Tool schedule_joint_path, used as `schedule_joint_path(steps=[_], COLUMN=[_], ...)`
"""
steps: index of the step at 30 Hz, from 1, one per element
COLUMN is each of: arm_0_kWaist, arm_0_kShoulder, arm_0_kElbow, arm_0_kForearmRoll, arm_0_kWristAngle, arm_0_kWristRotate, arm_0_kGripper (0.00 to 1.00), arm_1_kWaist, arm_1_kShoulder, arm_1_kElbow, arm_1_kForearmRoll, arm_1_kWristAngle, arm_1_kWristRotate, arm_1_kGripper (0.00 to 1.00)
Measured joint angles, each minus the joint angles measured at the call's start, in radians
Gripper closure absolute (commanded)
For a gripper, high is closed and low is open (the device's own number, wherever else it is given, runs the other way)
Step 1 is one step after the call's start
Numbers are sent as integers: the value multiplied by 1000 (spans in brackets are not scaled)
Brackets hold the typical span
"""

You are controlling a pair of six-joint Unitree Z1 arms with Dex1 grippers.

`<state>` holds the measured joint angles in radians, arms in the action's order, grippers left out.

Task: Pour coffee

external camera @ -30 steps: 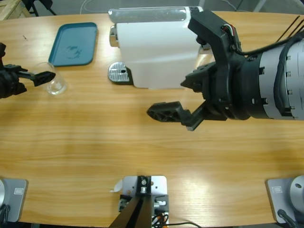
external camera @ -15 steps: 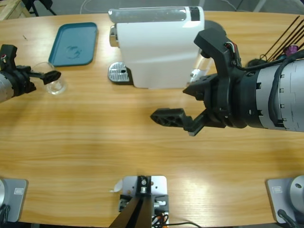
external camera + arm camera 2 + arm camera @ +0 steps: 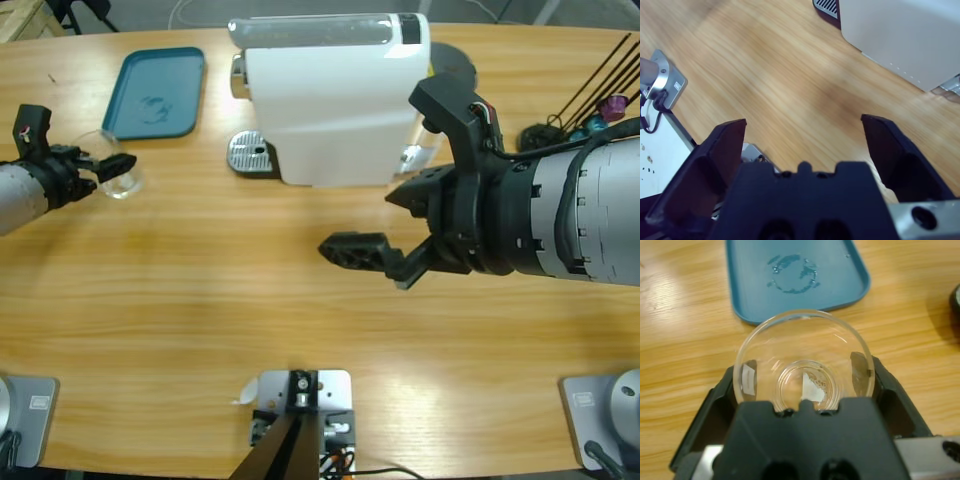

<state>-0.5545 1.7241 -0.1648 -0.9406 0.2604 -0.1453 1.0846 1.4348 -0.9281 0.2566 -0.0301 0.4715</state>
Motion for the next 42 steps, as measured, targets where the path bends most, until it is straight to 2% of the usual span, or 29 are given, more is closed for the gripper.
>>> schedule_joint_path(steps=[3,7,10,16,19,21,26,34,42], arm_0_kWaist=[-1,54,75,164,187,189,189,187,183], arm_0_kShoulder=[-14,-147,-215,-191,-129,-84,-4,95,154], arm_0_kElbow=[22,-14,-139,-447,-590,-644,-661,-688,-737], arm_0_kForearmRoll=[-71,-65,133,566,726,789,834,824,800], arm_0_kWristAngle=[-97,-359,-569,-815,-844,-849,-914,-1034,-1047], arm_0_kWristRotate=[118,255,319,521,641,736,931,969,967], arm_0_kGripper=[1000,1000,1000,1000,1000,1000,1000,1000,1000], arm_1_kWaist=[0,0,1,1,1,1,1,1,1], arm_1_kShoulder=[-4,-53,-123,-172,-172,-172,-172,-205,-245], arm_1_kElbow=[-2,-18,-21,-21,-17,-12,21,87,107], arm_1_kForearmRoll=[7,80,155,220,220,220,208,194,193], arm_1_kWristAngle=[0,0,0,0,0,-4,-29,-40,-61], arm_1_kWristRotate=[1,-39,-80,-121,-121,-121,-121,-119,-119], arm_1_kGripper=[0,0,0,0,0,0,0,0,0])
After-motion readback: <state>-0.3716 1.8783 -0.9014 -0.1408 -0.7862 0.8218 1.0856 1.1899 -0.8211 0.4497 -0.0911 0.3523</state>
